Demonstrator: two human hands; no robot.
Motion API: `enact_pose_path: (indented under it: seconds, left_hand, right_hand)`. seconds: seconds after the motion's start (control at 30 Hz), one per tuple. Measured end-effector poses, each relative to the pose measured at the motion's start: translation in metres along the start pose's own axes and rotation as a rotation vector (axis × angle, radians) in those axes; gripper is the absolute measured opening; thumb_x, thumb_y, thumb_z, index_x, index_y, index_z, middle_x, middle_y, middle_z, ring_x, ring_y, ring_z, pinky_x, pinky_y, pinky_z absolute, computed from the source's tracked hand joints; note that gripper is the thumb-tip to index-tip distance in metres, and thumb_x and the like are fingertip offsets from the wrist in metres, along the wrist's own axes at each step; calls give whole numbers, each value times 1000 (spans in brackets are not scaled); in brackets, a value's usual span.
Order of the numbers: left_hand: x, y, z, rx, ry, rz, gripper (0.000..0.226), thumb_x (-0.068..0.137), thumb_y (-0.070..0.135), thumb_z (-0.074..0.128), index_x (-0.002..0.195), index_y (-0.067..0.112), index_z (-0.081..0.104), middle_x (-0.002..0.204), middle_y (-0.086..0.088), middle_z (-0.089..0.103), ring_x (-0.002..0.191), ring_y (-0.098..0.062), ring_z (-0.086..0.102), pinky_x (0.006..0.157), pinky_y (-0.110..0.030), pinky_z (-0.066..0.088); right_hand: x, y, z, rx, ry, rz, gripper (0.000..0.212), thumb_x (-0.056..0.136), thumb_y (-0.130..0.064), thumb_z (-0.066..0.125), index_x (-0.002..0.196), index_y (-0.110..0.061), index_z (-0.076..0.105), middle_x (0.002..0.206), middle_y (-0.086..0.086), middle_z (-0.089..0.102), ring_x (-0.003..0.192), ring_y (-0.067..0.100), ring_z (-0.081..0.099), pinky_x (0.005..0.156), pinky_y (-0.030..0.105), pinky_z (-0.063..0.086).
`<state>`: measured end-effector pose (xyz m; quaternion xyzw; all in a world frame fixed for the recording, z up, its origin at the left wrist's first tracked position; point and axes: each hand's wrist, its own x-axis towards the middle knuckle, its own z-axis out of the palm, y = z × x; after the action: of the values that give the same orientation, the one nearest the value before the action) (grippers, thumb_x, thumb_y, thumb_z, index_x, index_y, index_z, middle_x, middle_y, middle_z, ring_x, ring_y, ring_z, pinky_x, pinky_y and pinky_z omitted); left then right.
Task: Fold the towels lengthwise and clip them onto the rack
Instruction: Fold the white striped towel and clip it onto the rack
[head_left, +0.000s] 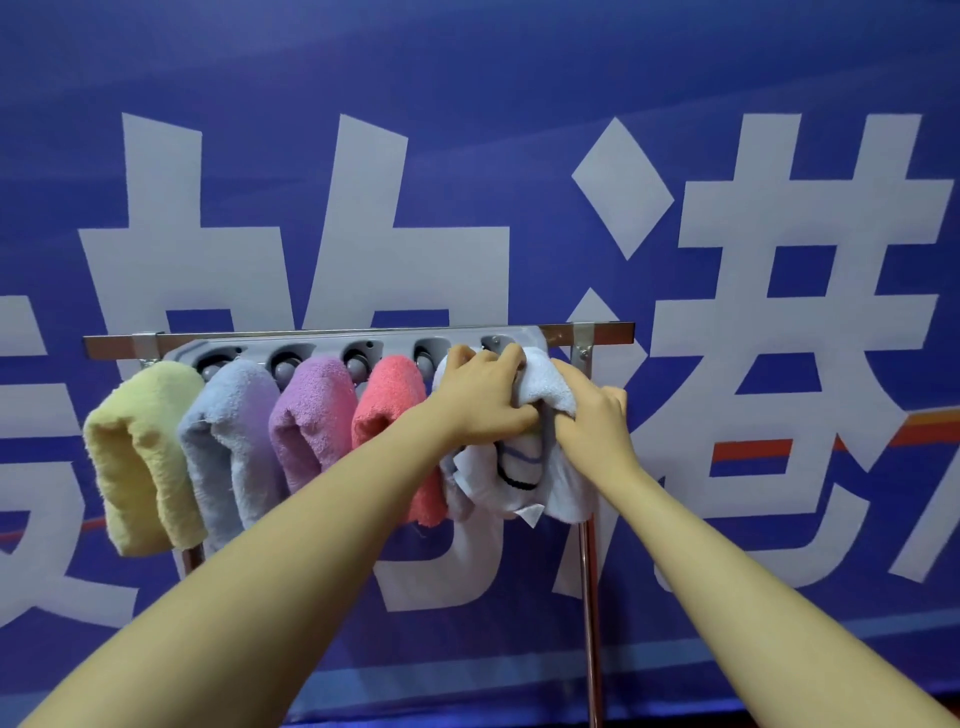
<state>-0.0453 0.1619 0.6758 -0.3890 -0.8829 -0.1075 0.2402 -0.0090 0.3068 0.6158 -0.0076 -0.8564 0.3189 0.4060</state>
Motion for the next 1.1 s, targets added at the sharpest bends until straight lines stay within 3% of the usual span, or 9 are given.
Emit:
enact_pose_path:
  seconds: [0.07, 0.17, 0.3, 0.4, 0.5, 0.63, 0.8, 0.97, 1.1]
  left_hand:
    - [-4, -4, -6, -10, -62, 6, 60, 66, 45, 37, 115, 13, 45, 111, -5, 57, 107, -21, 44, 97, -31, 11]
    - [-10, -7, -13, -8, -113, 7, 61, 69, 39, 30, 122, 14, 44, 128, -6, 48, 125, -19, 30, 105, -37, 9]
    - [-25, -15, -14, 122, -69, 100, 46, 80, 28, 49, 123, 13, 43, 130, -2, 46, 133, -17, 24, 105, -38, 12]
    - [-36, -21, -10, 261, -36, 157, 47, 78, 17, 51, 124, 14, 41, 138, 4, 40, 139, -19, 17, 104, -39, 12]
    - [-41, -25, -6, 384, -12, 164, 48, 79, 11, 47, 127, 15, 43, 150, 6, 27, 142, -22, 12, 106, -43, 11]
    - [-42, -25, -4, 376, 51, 175, 40, 80, 10, 52, 119, 17, 56, 141, 3, 41, 138, -29, 22, 103, -46, 15]
    - [-40, -26, -1, 353, 49, 179, 30, 84, 14, 46, 109, 23, 60, 132, 3, 46, 135, -33, 25, 96, -41, 11]
    - [-38, -28, -6, 308, 57, 171, 41, 78, 27, 28, 102, 22, 61, 130, 7, 50, 128, -35, 34, 90, -38, 14]
    - [-36, -20, -8, 220, 65, 118, 54, 73, 33, 13, 102, 23, 58, 131, 8, 47, 120, -32, 38, 90, -38, 22]
  right_hand:
    - [-6, -4, -1, 26, -6, 7, 55, 87, -6, 44, 138, -29, 43, 108, -5, 63, 100, 16, 37, 82, 25, 25]
    - [-19, -10, -5, 20, -26, 0, 50, 90, -18, 52, 139, -25, 39, 108, -10, 55, 91, -22, 27, 92, 31, 31]
    - [-29, -13, 6, -84, -12, 30, 71, 77, -66, 51, 135, -28, 31, 126, -10, 55, 105, 4, 47, 95, 33, 26]
    - [-30, -17, 21, -157, 29, 179, 79, 70, -78, 48, 125, -23, 33, 114, -8, 61, 103, 17, 56, 95, 39, 28]
    - [-28, -24, 34, -142, 139, 237, 61, 77, -69, 51, 110, -20, 36, 96, -5, 66, 90, 18, 61, 89, 37, 26]
    - [-25, -24, 36, -216, 240, 223, 30, 84, -29, 62, 98, -16, 40, 86, 1, 62, 75, 17, 47, 80, 35, 26]
    - [-19, -11, 24, -597, 198, 66, 40, 71, 1, 63, 106, -8, 47, 93, 8, 57, 84, 27, 54, 77, 38, 30]
    - [-19, -3, 18, -823, 278, -62, 50, 55, 6, 70, 98, -6, 47, 81, 10, 56, 69, 28, 54, 66, 39, 41]
    - [-26, -7, 21, -552, 128, 8, 47, 68, -5, 68, 109, -9, 45, 96, 8, 55, 85, 28, 53, 78, 38, 32]
